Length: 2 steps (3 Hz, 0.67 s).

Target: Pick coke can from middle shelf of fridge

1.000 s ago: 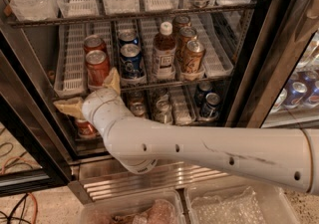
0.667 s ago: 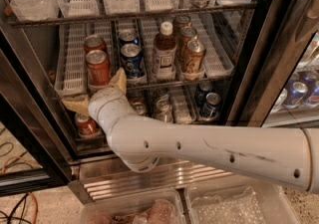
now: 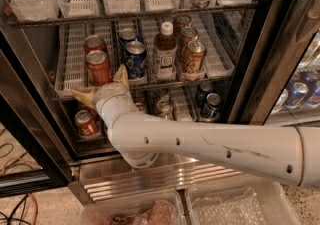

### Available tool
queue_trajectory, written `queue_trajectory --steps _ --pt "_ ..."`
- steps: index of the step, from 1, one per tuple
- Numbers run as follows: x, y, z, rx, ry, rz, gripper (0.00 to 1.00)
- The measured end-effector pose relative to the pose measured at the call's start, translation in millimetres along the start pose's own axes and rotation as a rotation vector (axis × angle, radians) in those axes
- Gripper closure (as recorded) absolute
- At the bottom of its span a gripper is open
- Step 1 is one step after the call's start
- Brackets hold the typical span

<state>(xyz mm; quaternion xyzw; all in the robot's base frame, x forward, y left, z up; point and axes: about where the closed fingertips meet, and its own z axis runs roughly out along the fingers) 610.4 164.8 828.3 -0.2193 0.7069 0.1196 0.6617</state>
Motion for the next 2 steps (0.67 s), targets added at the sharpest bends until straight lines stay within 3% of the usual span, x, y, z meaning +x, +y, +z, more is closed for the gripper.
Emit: queue_trajectory --steps 2 --pt "-13.4 9.4 14.4 -0.016 -0.042 0.022 0.09"
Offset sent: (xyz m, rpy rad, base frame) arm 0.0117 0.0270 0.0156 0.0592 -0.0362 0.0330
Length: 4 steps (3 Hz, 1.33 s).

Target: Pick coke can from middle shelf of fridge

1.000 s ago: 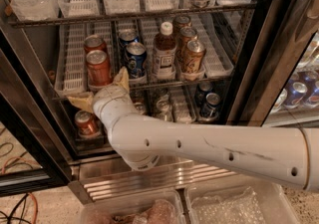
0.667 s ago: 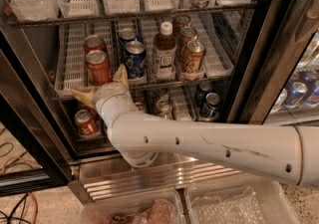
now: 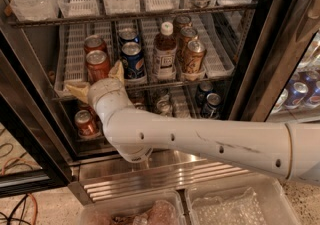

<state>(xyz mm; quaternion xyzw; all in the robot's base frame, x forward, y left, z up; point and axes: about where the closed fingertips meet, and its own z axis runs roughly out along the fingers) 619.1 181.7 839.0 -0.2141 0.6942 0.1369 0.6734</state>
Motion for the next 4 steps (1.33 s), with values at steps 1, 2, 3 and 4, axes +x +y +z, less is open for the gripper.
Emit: queue_trajectory --steps 1,2,3,4 --pt "-2 7 5 -0.014 -0.008 0.011 0.09" --pt "-2 14 8 -0.031 -0.011 0.009 0.27" --pt "-2 16 9 -0.037 -0.011 0.007 0.5" --pt "-1 17 9 -0.039 -0.009 0.006 0.73"
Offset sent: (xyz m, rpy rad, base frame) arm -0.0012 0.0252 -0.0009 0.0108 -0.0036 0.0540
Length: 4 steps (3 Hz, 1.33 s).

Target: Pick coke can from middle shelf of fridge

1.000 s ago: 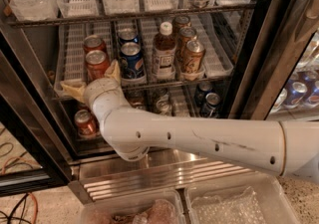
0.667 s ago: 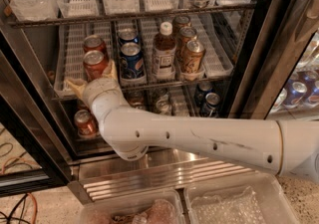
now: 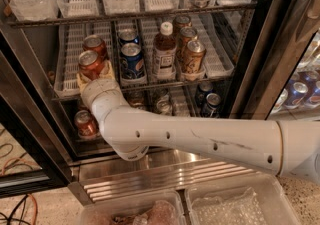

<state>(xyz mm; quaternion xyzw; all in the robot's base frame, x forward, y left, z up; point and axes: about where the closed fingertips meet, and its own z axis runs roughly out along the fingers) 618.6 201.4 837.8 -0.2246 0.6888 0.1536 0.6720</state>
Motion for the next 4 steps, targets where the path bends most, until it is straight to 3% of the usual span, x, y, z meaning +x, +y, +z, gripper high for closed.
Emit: queue_trajectory --steps 1,3,4 --pt "-1 -1 -1 0.0 0.0 0.0 0.96" --pt "1 4 1 -0.027 0.012 -0.011 1.0" --pt "-16 0 0 -0.036 -0.018 -0.041 1.0"
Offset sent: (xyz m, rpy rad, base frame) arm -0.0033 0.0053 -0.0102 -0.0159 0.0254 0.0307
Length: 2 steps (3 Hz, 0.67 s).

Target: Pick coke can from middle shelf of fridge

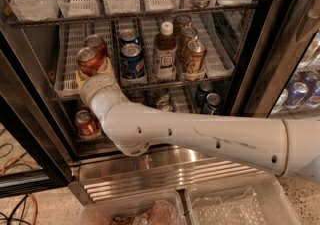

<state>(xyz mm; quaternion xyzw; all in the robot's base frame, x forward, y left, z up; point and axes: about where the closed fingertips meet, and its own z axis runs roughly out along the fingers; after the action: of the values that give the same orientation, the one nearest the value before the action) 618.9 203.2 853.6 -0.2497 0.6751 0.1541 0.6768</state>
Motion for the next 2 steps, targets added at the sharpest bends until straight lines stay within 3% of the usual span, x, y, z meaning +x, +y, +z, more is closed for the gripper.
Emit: queue_trajectory --steps 1,2 --pt "-33 -5 -10 -0.032 -0.087 0.011 1.0" --pt "-52 -5 -32 -0.096 -0.117 -0.054 1.0"
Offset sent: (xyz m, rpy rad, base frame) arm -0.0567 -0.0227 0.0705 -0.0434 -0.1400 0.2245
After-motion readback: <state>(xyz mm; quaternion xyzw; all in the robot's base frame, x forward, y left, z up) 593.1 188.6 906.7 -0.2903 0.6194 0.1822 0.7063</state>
